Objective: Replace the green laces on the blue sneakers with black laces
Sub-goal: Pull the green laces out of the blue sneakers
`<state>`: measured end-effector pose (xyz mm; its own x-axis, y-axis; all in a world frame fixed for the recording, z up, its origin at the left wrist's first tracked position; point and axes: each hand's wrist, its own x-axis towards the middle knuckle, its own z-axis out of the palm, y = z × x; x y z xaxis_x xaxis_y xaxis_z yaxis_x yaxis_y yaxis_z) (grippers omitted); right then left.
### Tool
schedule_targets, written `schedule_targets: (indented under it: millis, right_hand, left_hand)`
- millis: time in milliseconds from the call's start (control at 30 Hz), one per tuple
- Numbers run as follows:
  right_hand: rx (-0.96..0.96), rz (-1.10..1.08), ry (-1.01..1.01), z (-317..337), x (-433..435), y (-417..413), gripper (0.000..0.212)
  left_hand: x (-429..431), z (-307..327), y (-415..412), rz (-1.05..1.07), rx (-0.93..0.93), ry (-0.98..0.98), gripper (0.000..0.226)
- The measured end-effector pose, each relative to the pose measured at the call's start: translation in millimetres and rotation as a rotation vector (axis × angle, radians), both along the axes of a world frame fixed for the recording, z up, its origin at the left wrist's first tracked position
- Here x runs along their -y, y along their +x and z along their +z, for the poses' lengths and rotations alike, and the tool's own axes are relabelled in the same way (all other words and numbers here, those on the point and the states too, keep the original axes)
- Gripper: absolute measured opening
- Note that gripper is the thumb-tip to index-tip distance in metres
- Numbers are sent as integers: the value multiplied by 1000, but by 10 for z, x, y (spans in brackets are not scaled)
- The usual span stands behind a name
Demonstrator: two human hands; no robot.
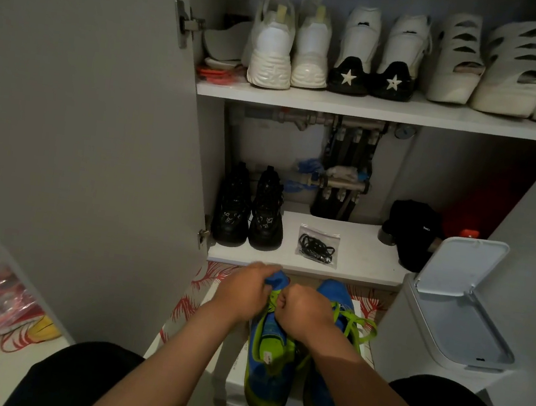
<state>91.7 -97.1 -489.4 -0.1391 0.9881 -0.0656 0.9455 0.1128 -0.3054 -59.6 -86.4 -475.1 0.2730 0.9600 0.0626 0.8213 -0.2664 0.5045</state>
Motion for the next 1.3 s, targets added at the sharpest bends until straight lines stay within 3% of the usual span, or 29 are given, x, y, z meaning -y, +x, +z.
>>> schedule_targets:
  millis: [100, 267, 400, 500, 567, 667, 800, 967, 1100, 1233, 1300]
  right_hand:
    - [4, 5, -3, 4, 1, -2, 16]
    - [-26, -12, -41, 16, 1, 15, 14]
    - [-48, -20, -72, 18, -16, 47, 11]
    - [-49, -21, -72, 13, -12, 35, 13]
    - [-37, -16, -60, 15, -11, 16, 16]
    - [-16, -9, -36, 26, -10, -6, 17]
    - [-17, -6, -33, 29, -10, -9, 16]
    - [-85, -43, -78, 33, 1, 2, 23]
    - [-85, -52, -94, 51, 2, 31, 20]
    - [-89, -49, -107, 43, 8, 22, 24]
    - [-83, -45, -105, 48, 8, 10, 21]
  left_hand:
    - [35, -21, 31, -89, -194, -46, 29]
    - [23, 12, 16, 25, -200, -43, 10]
    - [18, 86, -76, 236, -166, 107, 28]
    - [29, 74, -126, 309, -170, 83, 31]
    - [41, 39, -123, 271, -195, 58, 34]
    - [43, 16, -61, 51, -100, 76, 43]
    - [91, -17, 60, -100, -243, 44, 25]
    - [101, -40, 74, 18, -349, 39, 16]
    - [89, 22, 52, 163, -298, 103, 15]
    - [35, 88, -76, 433, -125, 103, 21]
    - [29, 68, -105, 442, -127, 76, 23]
